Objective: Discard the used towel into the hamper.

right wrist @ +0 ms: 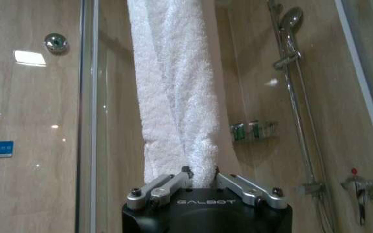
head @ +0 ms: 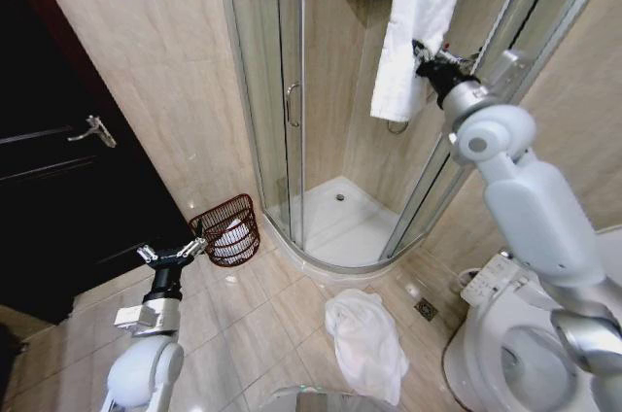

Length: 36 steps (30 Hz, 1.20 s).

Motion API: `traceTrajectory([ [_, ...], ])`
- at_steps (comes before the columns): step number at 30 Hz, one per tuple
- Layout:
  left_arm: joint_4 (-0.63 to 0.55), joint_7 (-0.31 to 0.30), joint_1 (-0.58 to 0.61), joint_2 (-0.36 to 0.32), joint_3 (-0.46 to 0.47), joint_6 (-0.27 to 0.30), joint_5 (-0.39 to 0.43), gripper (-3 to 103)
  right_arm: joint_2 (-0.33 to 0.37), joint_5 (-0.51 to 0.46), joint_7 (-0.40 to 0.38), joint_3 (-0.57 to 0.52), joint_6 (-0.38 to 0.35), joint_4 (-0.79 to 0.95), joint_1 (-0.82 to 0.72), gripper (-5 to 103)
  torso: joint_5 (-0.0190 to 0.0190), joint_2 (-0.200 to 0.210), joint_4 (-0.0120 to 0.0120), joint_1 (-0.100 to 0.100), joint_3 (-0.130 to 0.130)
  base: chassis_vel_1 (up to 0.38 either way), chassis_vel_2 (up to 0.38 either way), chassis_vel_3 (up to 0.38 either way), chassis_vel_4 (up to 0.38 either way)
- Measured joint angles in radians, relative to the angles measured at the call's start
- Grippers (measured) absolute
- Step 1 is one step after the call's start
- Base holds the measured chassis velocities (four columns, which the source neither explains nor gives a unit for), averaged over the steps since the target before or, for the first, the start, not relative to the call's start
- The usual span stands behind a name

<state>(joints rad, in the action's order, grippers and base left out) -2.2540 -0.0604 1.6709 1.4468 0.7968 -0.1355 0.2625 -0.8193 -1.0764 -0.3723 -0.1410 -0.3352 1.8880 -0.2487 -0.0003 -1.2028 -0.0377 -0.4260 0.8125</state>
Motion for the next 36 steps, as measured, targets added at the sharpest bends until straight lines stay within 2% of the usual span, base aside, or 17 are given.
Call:
traceTrajectory([
  [8,-0.004,0.003,0.003,0.003,-0.006,0.0,-0.003,100,0.024,0.028,0.031,-0.087,0.009,0.079,-0.203,5,0.0006,0.0,0.0,0.0,0.0,0.0,0.0,0.0,0.0],
  [12,-0.006,0.005,0.008,0.007,-0.011,-0.001,-0.008,100,0.045,0.058,0.074,-0.173,0.015,0.107,-0.332,5,0.001,0.0,0.0002,0.0,0.0,0.0,0.0,0.0,0.0],
  [19,-0.015,0.006,0.017,0.015,-0.025,-0.008,-0.022,100,0.048,0.085,0.094,-0.272,0.026,0.157,-0.463,5,0.0002,0.0,0.0,0.0,0.0,0.0,0.0,0.0,0.0],
  [28,-0.028,0.006,0.029,0.019,-0.036,-0.013,-0.032,100,0.004,0.141,0.096,-0.339,0.052,0.218,-0.667,5,0.0006,0.0,0.0002,0.0,0.0,0.0,0.0,0.0,0.0],
  [36,-0.029,0.008,0.04,0.019,-0.037,-0.022,-0.034,100,-0.087,0.272,0.11,-0.362,0.086,0.272,-0.849,5,0.0003,0.0,0.0001,0.0,0.0,0.0,0.0,0.0,0.0],
])
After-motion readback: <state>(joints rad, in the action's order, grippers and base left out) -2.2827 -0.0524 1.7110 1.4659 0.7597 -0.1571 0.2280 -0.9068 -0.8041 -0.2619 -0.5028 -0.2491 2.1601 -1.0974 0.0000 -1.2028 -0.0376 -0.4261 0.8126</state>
